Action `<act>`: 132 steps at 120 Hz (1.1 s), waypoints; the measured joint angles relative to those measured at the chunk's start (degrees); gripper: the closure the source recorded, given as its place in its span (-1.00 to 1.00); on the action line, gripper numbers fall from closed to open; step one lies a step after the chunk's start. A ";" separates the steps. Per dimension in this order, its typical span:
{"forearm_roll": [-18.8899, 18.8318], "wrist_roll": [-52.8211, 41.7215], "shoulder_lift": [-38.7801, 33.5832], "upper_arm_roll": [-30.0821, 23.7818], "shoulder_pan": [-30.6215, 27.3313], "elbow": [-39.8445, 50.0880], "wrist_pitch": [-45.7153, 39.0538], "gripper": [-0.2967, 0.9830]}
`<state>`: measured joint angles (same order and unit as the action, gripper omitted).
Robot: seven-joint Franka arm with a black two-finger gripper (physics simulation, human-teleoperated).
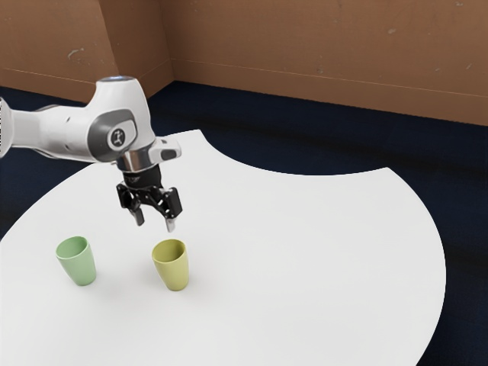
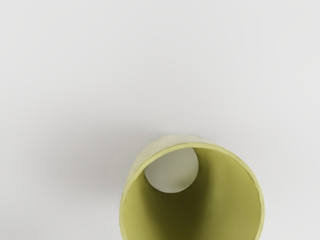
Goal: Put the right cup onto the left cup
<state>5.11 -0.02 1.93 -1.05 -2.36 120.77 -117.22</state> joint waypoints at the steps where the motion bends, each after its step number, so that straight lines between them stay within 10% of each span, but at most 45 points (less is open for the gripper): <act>1: 0.00 0.06 0.09 0.00 0.04 0.00 -0.13 -0.43; 100: 2.50 3.37 8.89 -0.01 4.57 -0.05 -6.24 -0.32; 132: 2.80 3.78 9.36 -0.01 4.65 -0.08 -7.17 0.14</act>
<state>7.91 3.76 11.30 -1.05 2.29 120.69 -124.39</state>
